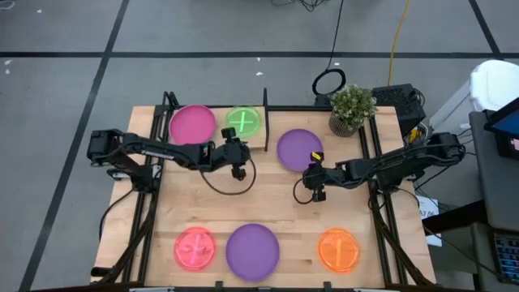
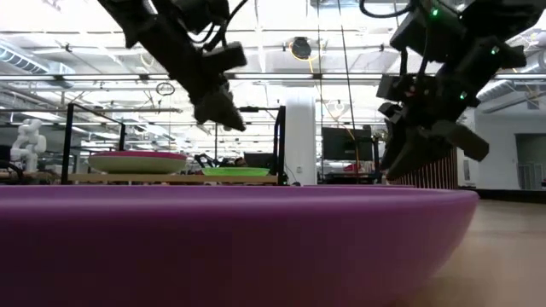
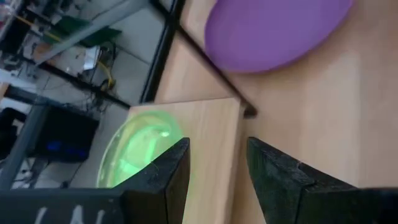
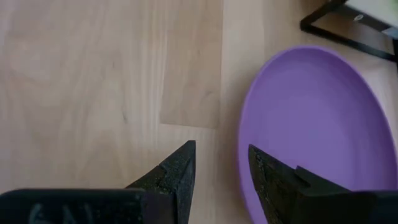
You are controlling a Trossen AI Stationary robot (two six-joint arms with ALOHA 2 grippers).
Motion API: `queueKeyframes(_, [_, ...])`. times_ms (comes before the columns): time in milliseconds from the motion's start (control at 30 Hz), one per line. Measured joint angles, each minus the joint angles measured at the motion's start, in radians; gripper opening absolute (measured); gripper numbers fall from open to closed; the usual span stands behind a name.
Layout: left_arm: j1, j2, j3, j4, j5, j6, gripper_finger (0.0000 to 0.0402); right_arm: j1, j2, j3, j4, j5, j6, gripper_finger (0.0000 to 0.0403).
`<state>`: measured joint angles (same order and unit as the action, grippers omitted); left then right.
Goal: Place and stack plates onto a shelf
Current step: Stack the top purple plate into the pink plate on the shelf
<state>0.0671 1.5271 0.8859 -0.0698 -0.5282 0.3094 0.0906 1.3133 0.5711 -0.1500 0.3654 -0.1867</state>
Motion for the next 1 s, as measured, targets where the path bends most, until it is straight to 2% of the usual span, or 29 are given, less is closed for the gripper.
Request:
queueKeyframes(67, [-0.029,-0.026,-0.007,-0.034,-0.001,-0.027,0.0163,-0.013,0.026,-0.005,0.029,-0.001,-0.009,0.013])
queueKeyframes(133, [-0.058,-0.03,0.001,0.014,-0.002,-0.049,0.0163,-0.027,0.047,-0.013,0.037,0.001,-0.013,0.013])
queueKeyframes(400, [-0.127,-0.042,-0.003,0.024,-0.002,-0.06,0.0163,-0.074,0.122,-0.012,0.102,0.0,-0.028,0.0125])
queueKeyframes(533, [-0.148,-0.042,-0.003,0.034,-0.002,-0.075,0.0163,-0.082,0.15,-0.012,0.12,-0.004,-0.031,0.0093])
queueKeyframes(767, [-0.174,-0.042,-0.003,0.051,-0.002,-0.084,0.0163,-0.084,0.172,-0.012,0.133,0.0,-0.061,0.001])
queueKeyframes(1000, [-0.175,-0.042,-0.003,0.067,-0.002,-0.088,0.0163,-0.08,0.113,-0.013,0.134,0.0,-0.073,0.0008])
